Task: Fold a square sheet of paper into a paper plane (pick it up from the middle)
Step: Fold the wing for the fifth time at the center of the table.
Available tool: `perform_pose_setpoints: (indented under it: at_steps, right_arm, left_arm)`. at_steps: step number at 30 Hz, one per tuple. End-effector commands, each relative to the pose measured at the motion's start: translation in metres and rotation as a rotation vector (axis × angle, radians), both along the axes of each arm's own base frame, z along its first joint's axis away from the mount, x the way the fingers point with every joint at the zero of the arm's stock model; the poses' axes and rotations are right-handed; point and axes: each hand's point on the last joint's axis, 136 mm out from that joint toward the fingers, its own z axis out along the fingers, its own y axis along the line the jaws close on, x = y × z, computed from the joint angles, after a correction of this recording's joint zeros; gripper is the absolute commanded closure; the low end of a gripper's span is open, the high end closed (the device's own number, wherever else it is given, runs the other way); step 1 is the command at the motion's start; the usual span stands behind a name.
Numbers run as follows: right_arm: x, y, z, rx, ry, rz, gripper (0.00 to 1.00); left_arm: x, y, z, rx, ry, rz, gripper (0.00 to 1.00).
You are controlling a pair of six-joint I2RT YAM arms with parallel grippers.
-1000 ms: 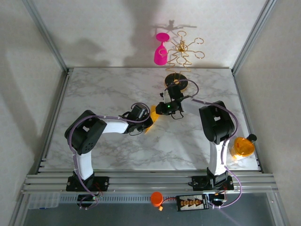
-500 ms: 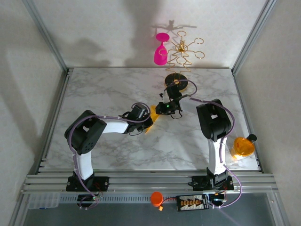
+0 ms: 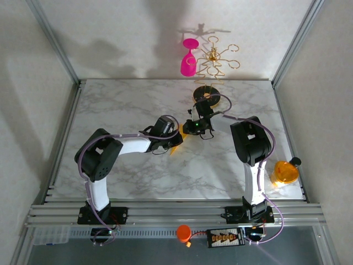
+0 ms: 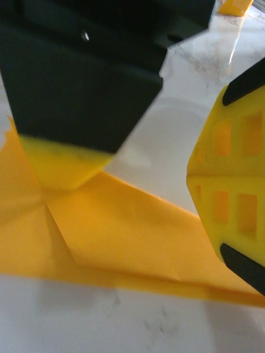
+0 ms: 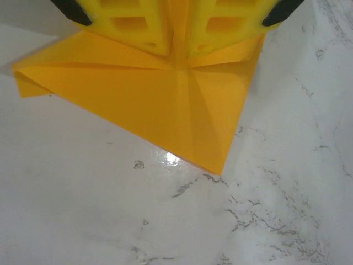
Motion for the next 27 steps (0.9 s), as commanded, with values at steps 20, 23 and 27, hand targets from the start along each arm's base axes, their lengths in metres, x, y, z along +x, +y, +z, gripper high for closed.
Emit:
perform_pose_setpoints:
  at_steps: [20, 23, 27]
  right_arm:
    - [-0.035, -0.042, -0.068, -0.214, 0.180, -0.076, 0.83]
    - [-0.037, -0.044, -0.071, -0.229, 0.190, -0.081, 0.83]
    - [-0.038, -0.044, -0.070, -0.231, 0.193, -0.085, 0.83]
  left_arm:
    - [-0.053, 0.039, -0.058, 0.093, 0.125, -0.015, 0.97]
    - [-0.065, 0.042, -0.053, 0.119, 0.136, -0.038, 0.97]
    - [-0.087, 0.045, -0.047, 0.168, 0.148, -0.098, 0.97]
